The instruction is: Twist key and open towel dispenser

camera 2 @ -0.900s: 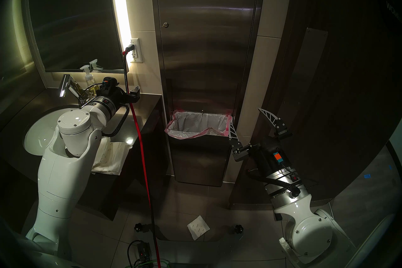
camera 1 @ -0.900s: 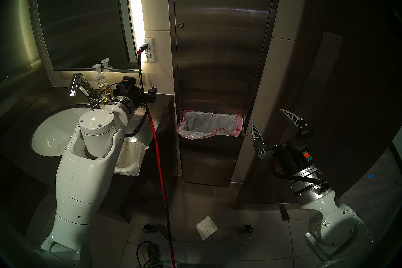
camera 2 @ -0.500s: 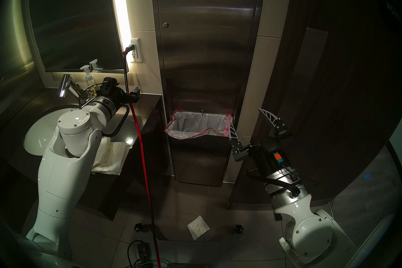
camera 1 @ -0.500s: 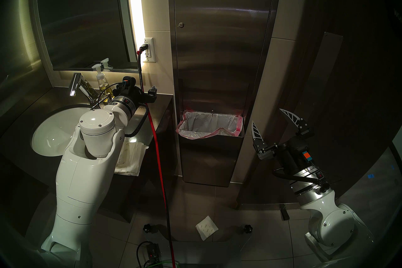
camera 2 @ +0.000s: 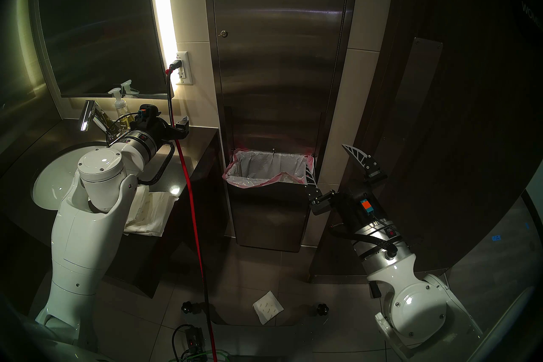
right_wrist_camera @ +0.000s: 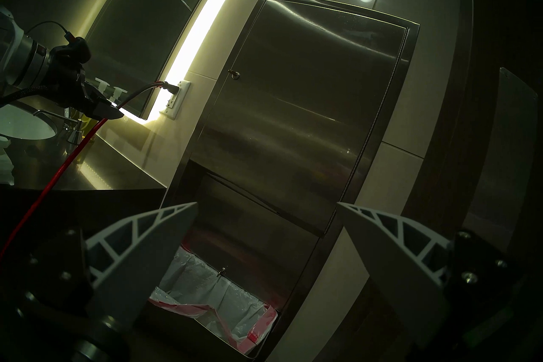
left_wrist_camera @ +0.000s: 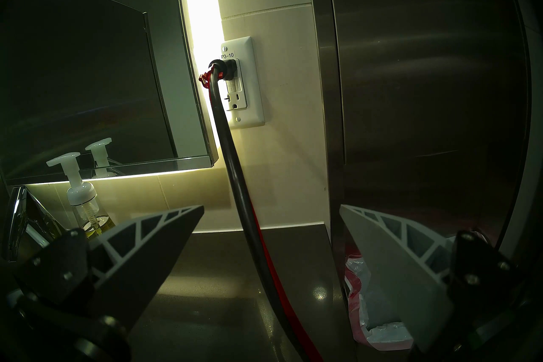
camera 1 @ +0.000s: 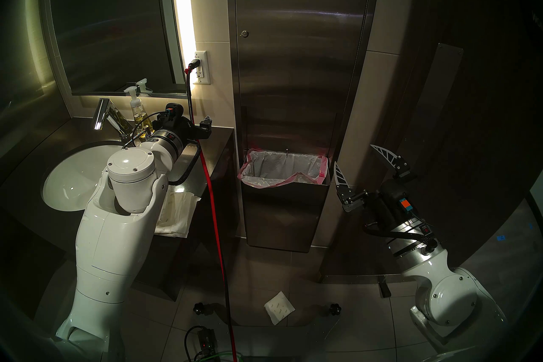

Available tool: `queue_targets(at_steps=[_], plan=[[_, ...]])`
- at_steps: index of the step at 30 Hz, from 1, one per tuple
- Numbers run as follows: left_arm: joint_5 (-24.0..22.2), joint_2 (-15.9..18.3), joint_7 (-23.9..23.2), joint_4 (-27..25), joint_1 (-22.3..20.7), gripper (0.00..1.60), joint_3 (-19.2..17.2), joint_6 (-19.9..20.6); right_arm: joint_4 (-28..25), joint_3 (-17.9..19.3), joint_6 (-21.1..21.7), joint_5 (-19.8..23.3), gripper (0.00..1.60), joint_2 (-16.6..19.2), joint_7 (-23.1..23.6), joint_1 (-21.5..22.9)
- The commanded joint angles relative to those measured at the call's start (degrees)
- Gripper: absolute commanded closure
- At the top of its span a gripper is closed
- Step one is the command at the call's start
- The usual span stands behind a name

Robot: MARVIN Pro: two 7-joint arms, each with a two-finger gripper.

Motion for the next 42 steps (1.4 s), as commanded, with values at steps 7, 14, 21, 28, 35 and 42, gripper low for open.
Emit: queue_targets(at_steps=[7, 14, 21, 28, 35, 42], plan=[[-0.02, -0.13, -0.09, -0.48, -0.64, 0.0, -0.18, -0.02, 0.04, -2.05, 3.23, -1.43, 0.0, -0.66, 0.49, 9.58], [0.08, -0.2, -0.18, -0.47, -0.63, 0.0, -0.22, -0.03, 1.19, -2.9, 4.47, -2.7, 0.0, -0.89, 2.02, 14.18], [0.21, -0.27, -0.28, -0.46, -0.61, 0.0, -0.27, -0.06, 2.31, -3.35, 5.47, -4.67, 0.0, -1.15, 3.97, 18.49], [0.32, -0.34, -0.36, -0.46, -0.59, 0.0, -0.31, -0.08, 3.37, -3.57, 6.38, -5.78, 0.0, -1.82, 5.67, 22.85], [0.45, -0.42, -0.46, -0.45, -0.58, 0.0, -0.35, -0.08, 5.09, -4.76, 7.26, -8.08, 0.0, -1.9, 8.01, 27.91], [0.58, -0.51, -0.56, -0.45, -0.57, 0.0, -0.4, -0.08, 6.08, -5.81, 7.88, -10.05, 0.0, -2.93, 10.04, 31.74]])
